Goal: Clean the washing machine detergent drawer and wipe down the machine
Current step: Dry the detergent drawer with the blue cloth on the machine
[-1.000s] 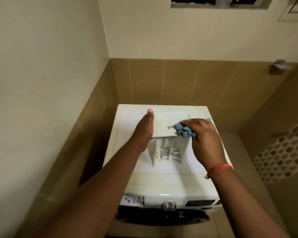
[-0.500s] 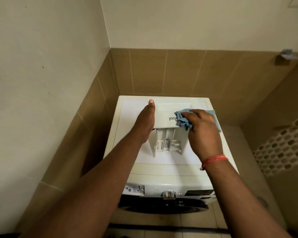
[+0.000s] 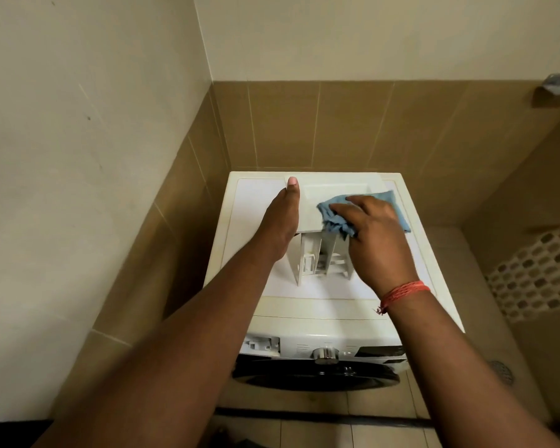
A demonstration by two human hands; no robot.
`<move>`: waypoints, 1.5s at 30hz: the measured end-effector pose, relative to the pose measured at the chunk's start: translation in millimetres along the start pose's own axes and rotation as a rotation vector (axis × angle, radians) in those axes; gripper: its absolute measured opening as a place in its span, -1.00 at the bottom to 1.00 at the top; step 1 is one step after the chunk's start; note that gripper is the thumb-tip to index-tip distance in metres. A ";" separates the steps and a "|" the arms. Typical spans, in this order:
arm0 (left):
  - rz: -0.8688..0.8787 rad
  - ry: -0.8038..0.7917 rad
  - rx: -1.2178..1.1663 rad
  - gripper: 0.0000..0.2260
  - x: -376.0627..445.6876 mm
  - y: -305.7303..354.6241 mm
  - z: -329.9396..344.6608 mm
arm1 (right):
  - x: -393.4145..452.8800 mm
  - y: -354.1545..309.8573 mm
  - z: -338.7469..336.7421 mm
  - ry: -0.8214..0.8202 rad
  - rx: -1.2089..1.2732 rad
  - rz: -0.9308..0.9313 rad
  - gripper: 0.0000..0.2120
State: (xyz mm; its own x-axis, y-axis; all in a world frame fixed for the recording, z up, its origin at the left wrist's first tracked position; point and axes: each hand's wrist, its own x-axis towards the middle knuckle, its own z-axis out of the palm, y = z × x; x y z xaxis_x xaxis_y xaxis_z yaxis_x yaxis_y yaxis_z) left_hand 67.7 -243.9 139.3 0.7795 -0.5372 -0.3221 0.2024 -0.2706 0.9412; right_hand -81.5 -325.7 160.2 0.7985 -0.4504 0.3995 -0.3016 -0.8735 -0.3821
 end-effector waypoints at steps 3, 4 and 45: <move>0.012 -0.005 0.023 -0.24 -0.4 -0.6 0.2 | -1.9 3.6 -1.3 -0.051 0.023 -0.074 -0.52; 0.015 -0.010 0.018 -0.21 -1.0 -0.5 0.1 | -1.5 10.0 -3.5 -0.032 0.028 -0.045 -0.49; 0.003 0.032 0.015 -0.35 -10.7 4.1 5.4 | -14.9 10.0 -4.6 -0.027 -0.077 -0.048 -0.50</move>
State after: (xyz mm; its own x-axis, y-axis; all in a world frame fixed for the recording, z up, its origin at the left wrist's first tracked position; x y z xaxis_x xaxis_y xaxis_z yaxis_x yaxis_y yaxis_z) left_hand 56.9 -243.6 146.0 0.7987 -0.5124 -0.3155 0.1915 -0.2807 0.9405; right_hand -98.8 -328.6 154.3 0.8266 -0.4034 0.3924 -0.3008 -0.9060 -0.2977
